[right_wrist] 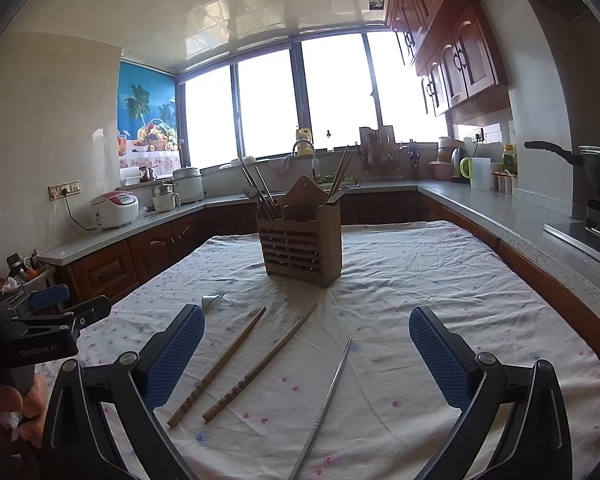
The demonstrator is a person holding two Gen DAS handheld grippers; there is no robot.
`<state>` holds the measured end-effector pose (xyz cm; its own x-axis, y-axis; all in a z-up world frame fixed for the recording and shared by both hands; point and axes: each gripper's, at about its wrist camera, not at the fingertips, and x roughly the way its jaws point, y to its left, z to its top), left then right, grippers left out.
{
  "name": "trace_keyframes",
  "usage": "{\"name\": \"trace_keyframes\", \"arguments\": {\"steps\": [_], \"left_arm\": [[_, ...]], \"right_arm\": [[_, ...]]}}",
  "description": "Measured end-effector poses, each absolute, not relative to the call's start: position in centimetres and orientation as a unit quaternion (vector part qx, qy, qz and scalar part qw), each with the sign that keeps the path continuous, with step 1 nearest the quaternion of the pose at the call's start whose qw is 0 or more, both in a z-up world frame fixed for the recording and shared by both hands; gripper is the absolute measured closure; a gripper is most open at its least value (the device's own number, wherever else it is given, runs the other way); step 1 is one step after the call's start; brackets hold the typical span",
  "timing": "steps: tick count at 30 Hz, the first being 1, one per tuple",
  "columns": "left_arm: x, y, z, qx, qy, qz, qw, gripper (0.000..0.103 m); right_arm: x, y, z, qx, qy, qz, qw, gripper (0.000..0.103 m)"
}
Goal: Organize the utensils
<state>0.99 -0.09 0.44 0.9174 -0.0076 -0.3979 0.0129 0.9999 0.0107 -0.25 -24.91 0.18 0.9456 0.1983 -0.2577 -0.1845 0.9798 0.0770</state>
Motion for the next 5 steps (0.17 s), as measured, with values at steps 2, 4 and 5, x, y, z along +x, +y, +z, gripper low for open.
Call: {"name": "trace_keyframes", "arguments": {"steps": [2,4,5], "left_arm": [[1.06,-0.13,0.41,0.005,0.205,-0.009,0.979,0.0],[1.14,-0.26,0.36,0.006,0.207,-0.013,0.978,0.0],[1.18,-0.35,0.35,0.008,0.207,-0.014,0.978,0.0]], "right_arm": [[-0.09,-24.94,0.18,0.027,0.136,0.098,0.985,0.0],[0.06,-24.97,0.18,0.026,0.138,0.098,0.985,0.0],[0.12,-24.97,0.18,0.027,0.14,0.099,0.985,0.0]]}}
